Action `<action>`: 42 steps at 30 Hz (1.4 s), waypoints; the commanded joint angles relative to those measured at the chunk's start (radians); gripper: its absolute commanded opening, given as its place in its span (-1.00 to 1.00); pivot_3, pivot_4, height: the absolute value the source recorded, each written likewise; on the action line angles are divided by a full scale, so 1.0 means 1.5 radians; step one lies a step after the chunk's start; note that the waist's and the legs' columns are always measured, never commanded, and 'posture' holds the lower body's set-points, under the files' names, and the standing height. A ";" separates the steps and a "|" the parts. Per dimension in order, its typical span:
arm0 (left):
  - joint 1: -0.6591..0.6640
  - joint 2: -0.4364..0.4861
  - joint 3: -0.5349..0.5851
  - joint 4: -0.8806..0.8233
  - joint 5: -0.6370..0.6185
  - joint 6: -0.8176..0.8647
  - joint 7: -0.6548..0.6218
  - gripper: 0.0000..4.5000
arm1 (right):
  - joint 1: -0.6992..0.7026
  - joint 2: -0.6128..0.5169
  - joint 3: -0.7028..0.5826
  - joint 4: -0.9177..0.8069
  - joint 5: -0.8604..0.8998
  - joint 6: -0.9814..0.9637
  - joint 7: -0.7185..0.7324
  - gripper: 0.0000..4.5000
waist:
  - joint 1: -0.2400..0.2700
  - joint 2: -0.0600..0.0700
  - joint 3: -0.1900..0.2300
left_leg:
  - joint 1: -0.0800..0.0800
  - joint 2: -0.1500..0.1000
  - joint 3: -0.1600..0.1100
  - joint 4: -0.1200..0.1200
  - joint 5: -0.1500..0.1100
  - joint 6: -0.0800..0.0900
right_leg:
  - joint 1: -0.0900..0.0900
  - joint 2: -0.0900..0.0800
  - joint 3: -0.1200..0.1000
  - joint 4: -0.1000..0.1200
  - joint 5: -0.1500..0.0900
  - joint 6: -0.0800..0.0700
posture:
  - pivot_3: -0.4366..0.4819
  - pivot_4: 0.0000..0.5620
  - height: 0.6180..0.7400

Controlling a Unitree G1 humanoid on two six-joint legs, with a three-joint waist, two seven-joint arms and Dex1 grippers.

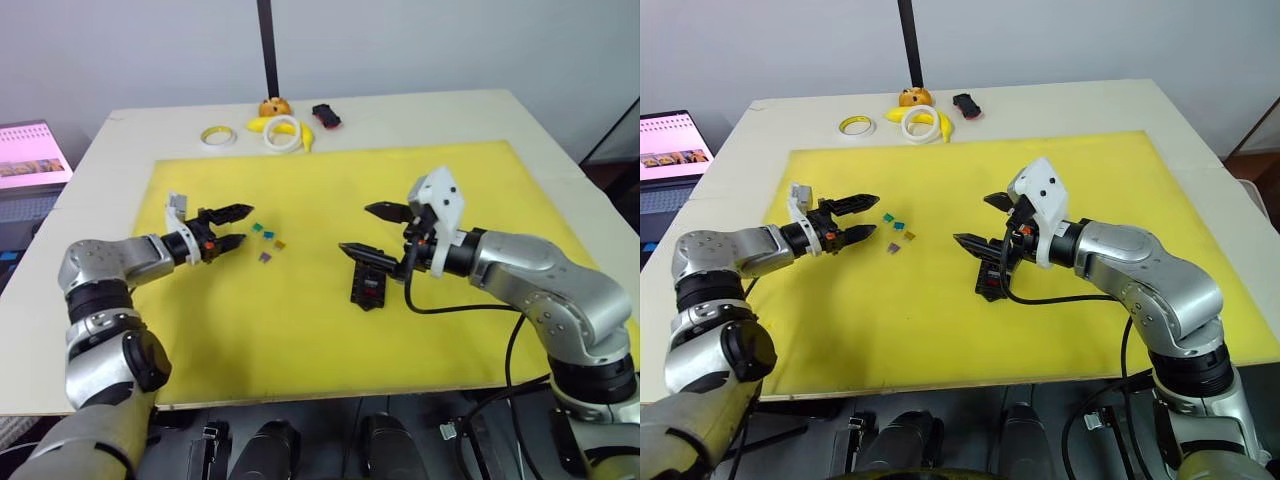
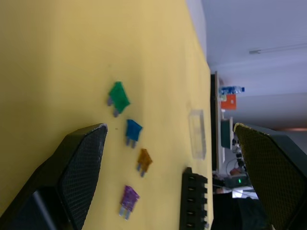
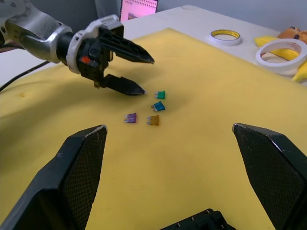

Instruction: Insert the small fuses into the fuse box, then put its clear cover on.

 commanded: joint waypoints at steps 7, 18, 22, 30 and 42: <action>-0.062 -0.013 -0.045 0.097 0.028 -0.087 -0.039 1.00 | 0.006 0.003 -0.018 -0.028 -0.003 -0.004 -0.015 0.97 | 0.003 0.000 0.000 | 0.000 0.000 0.000 0.000 0.000 0.000 | 0.000 0.000 0.000 0.000 0.000 0.000 | -0.05 -0.47 1.00; -0.080 -0.022 -0.073 0.154 0.064 -0.139 -0.061 1.00 | 0.006 -0.007 -0.030 -0.035 0.000 0.004 -0.029 0.97 | 0.004 0.000 0.000 | 0.000 -0.001 0.000 0.000 0.000 0.000 | 0.000 -0.001 0.000 0.000 0.000 0.000 | -0.05 -0.47 1.00; -0.076 -0.032 -0.084 0.156 0.076 -0.148 -0.053 1.00 | 0.006 -0.006 -0.035 -0.039 0.001 0.008 -0.032 0.97 | 0.004 0.000 0.000 | 0.000 -0.001 0.000 0.000 0.000 0.000 | 0.000 -0.001 0.000 0.000 0.000 0.000 | -0.05 -0.47 1.00; -0.091 -0.061 -0.081 0.185 0.087 -0.186 -0.052 1.00 | 0.001 -0.008 -0.034 -0.036 -0.004 0.007 -0.031 0.97 | 0.019 0.000 0.000 | 0.001 -0.002 0.000 0.001 0.000 0.000 | 0.001 -0.001 0.000 0.000 0.000 0.000 | -0.05 -0.47 1.00; -0.096 -0.058 -0.078 0.208 0.099 -0.208 -0.037 0.15 | 0.013 -0.012 -0.038 -0.046 -0.003 0.011 -0.034 1.00 | 0.017 0.000 0.000 | 0.001 -0.005 -0.001 0.001 0.000 0.000 | 0.001 -0.002 0.000 0.000 0.000 0.000 | -0.05 -0.47 1.00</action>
